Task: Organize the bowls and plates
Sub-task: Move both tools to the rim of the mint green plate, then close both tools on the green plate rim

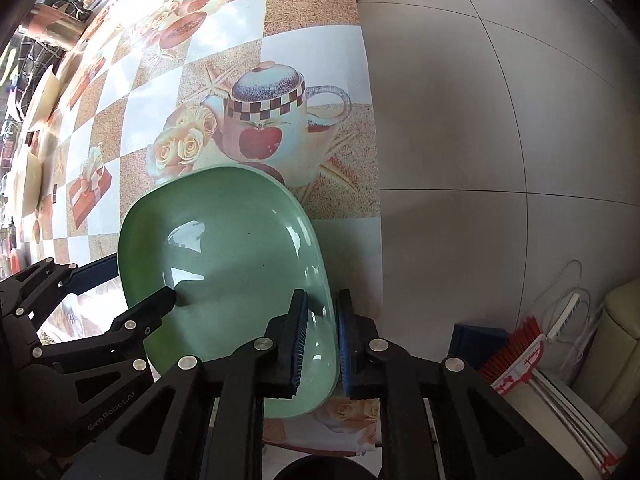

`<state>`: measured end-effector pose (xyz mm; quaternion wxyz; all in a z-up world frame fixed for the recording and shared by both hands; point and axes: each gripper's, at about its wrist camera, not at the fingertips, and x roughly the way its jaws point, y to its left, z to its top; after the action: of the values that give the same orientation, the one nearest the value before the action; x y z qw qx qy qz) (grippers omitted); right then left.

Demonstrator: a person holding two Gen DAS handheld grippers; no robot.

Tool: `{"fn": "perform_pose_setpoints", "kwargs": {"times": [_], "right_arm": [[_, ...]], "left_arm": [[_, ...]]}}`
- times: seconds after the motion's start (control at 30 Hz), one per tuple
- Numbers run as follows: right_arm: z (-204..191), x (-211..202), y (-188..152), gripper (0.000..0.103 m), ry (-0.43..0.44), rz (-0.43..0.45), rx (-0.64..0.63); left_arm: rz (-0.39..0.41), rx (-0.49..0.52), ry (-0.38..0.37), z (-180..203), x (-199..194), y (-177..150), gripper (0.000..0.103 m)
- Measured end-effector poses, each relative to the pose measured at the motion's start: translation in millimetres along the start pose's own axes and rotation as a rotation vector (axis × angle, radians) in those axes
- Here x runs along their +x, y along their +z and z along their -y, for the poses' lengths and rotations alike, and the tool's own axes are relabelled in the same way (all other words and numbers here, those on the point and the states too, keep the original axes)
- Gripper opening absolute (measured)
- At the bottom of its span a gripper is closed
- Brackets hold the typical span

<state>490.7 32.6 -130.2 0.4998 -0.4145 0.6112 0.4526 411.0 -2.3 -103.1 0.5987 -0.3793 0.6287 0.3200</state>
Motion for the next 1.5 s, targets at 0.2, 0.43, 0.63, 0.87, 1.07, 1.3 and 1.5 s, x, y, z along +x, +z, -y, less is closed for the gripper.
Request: {"fn": "perform_pose_setpoints", "kwargs": {"times": [0.2,0.43,0.63,0.87,1.07,1.3,1.5], "right_arm": [[-20.9,-1.1,-7.4,0.014,-0.059,-0.008,-0.013],[-45.4,9.2,-25.5,0.014,-0.031,-0.035,0.029],[-87.4,16.0,-35.1,0.014,-0.026,-0.052,0.040],[-160.2,25.5,-37.2,0.014,-0.024,-0.064,0.036],[-249.3,37.3,-34.6,0.014,-0.013,-0.074,0.019],[-333.9,45.5,-21.5,0.016,-0.039,-0.079,-0.068],[-351.2,45.1,-11.9,0.020,-0.036,-0.095,-0.025]], "left_arm": [[-0.003,0.052,0.000,20.5,-7.1,9.7,0.028],[-0.006,0.099,0.022,7.2,-10.5,-4.6,0.027],[0.005,0.137,0.047,-12.5,-10.0,-19.3,0.027],[0.000,0.172,0.054,-64.2,-12.6,-41.3,0.027],[-0.014,0.128,0.078,-134.8,-14.6,-56.6,0.027],[-0.007,0.013,0.092,-183.4,-16.4,-60.1,0.027],[0.016,-0.001,0.060,-184.4,-18.9,-57.6,0.027]]}}
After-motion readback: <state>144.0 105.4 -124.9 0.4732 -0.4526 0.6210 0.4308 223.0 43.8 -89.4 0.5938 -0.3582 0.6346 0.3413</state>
